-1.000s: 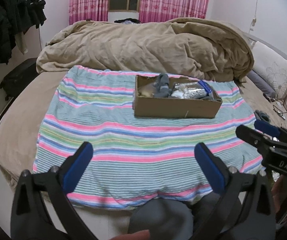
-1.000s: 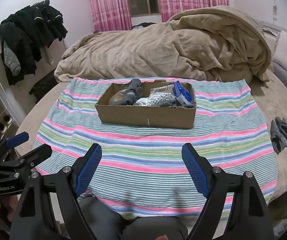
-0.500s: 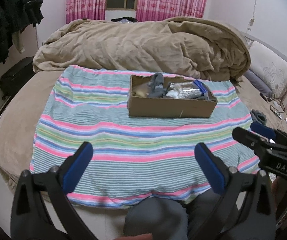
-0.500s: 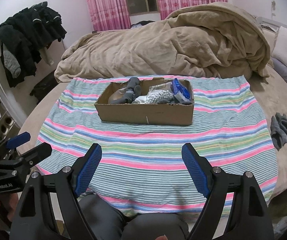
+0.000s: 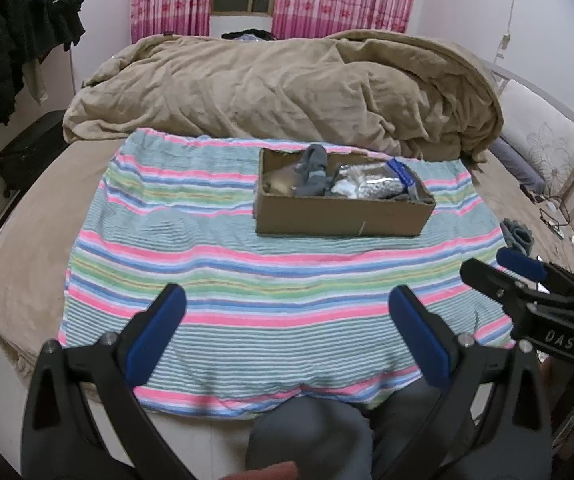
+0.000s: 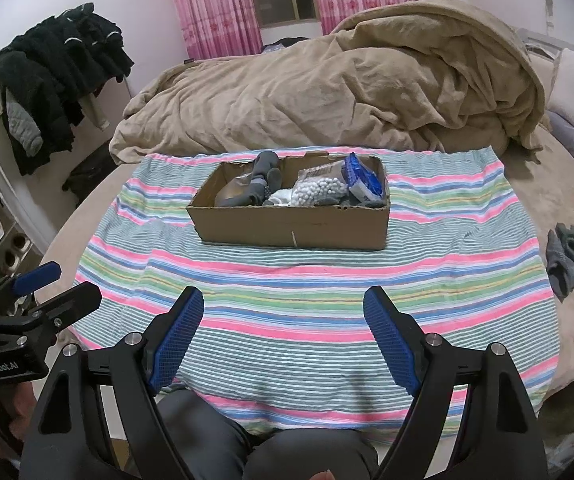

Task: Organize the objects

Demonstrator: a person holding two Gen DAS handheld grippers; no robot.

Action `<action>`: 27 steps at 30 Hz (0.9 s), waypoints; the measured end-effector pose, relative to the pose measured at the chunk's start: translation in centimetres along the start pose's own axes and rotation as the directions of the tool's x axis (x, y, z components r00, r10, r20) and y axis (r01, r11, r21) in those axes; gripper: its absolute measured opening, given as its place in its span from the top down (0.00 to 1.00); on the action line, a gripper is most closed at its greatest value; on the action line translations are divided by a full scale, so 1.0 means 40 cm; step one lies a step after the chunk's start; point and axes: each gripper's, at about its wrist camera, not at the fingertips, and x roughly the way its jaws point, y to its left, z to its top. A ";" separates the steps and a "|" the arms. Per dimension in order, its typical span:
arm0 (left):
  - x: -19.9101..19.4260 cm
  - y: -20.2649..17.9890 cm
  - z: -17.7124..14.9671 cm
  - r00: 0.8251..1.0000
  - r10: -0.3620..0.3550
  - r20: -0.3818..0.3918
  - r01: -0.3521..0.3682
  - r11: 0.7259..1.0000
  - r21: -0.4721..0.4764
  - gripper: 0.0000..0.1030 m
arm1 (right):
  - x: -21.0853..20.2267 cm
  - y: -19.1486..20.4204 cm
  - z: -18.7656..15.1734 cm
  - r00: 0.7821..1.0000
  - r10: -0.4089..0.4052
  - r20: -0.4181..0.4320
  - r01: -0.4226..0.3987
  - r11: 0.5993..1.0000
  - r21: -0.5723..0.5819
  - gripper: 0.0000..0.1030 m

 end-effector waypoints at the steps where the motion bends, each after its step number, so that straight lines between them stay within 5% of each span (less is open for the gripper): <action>1: -0.002 0.001 0.000 1.000 -0.001 0.002 0.001 1.000 0.000 0.01 | 0.002 0.000 0.002 1.000 0.000 -0.001 0.000 1.000 0.001 0.18; 27: -0.007 0.001 0.009 1.000 -0.012 0.022 0.012 1.000 0.012 0.01 | 0.002 -0.001 0.014 1.000 -0.001 0.003 0.001 1.000 -0.010 0.18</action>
